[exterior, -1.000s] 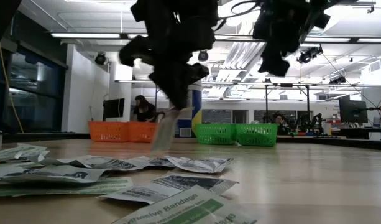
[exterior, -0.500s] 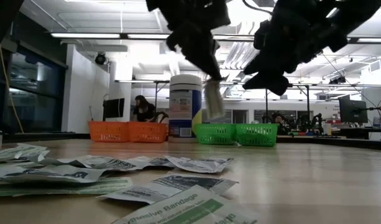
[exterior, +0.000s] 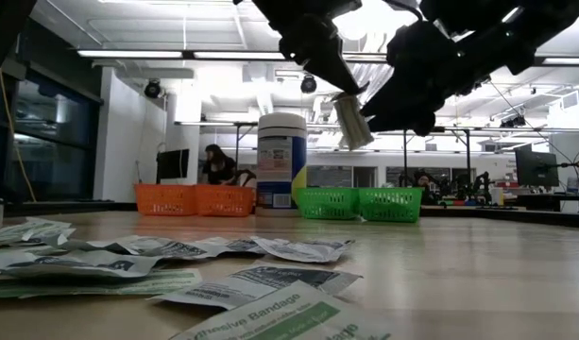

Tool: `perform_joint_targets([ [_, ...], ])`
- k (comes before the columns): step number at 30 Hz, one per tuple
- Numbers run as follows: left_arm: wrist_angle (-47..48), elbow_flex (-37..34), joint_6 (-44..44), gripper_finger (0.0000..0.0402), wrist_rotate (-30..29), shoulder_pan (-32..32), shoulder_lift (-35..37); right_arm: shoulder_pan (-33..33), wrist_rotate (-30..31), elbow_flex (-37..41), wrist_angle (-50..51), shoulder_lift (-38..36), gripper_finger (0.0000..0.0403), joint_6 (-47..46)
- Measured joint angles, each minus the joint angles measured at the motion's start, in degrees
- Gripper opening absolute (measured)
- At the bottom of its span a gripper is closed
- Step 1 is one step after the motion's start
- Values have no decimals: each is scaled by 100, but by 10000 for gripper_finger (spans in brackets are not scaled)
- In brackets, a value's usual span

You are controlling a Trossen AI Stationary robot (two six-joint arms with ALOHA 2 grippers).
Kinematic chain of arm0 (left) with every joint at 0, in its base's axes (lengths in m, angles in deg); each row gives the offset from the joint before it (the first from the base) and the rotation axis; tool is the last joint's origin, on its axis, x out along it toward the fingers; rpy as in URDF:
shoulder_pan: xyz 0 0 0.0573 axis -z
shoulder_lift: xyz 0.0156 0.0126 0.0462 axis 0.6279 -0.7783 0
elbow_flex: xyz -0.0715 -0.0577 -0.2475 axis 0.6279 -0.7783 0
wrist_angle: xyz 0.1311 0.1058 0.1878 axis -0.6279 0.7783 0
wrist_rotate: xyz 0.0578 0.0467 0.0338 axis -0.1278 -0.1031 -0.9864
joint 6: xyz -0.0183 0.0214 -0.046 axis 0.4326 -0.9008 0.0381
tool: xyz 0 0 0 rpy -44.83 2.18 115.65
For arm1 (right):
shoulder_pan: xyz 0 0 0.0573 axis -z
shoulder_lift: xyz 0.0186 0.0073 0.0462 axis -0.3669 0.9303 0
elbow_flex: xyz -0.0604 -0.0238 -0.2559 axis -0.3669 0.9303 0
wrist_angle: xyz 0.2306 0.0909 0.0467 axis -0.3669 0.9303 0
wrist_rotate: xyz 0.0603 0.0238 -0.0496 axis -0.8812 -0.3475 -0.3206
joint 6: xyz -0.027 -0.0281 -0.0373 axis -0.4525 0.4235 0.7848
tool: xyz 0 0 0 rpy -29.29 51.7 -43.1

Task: Pick & Place First Aid Supplies
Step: Put the green bandage pack into the right green bin

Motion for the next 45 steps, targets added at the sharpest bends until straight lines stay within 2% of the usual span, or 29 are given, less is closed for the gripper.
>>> perform_joint_targets([
  [6, -308, -2, 9, 0, -33, 0, 0, -2, -146, -2, -140, 258, 201, -37],
  [9, -344, -2, 9, 0, -33, 0, 0, 3, -146, -2, -133, 321, 177, -127],
  [11, -269, -2, 9, 0, -30, 0, 0, 11, -146, -2, -145, 318, 145, -165],
  [15, -198, -2, 9, 0, -28, 2, -2, 11, -248, -2, -141, 318, 45, -157],
  [17, -207, -2, 9, 0, -28, 2, -2, 11, -332, 0, -141, 316, 12, -141],
  [21, -205, -2, 9, 0, -24, 2, -2, 43, -571, -2, -137, 316, 3, -148],
  [29, -269, -4, -137, 6, 69, 2, -4, 48, -590, -2, -65, 314, 1, -250],
  [32, -325, -4, -294, 29, 205, 2, 4, 48, -599, -2, 82, 314, 1, -306],
  [39, -207, -4, -289, 111, 115, 2, 112, 48, -700, -2, 587, 313, 0, -436],
  [45, 494, -3, -185, 130, -244, 2, 199, 46, -747, -2, 1209, 312, 0, -614],
])
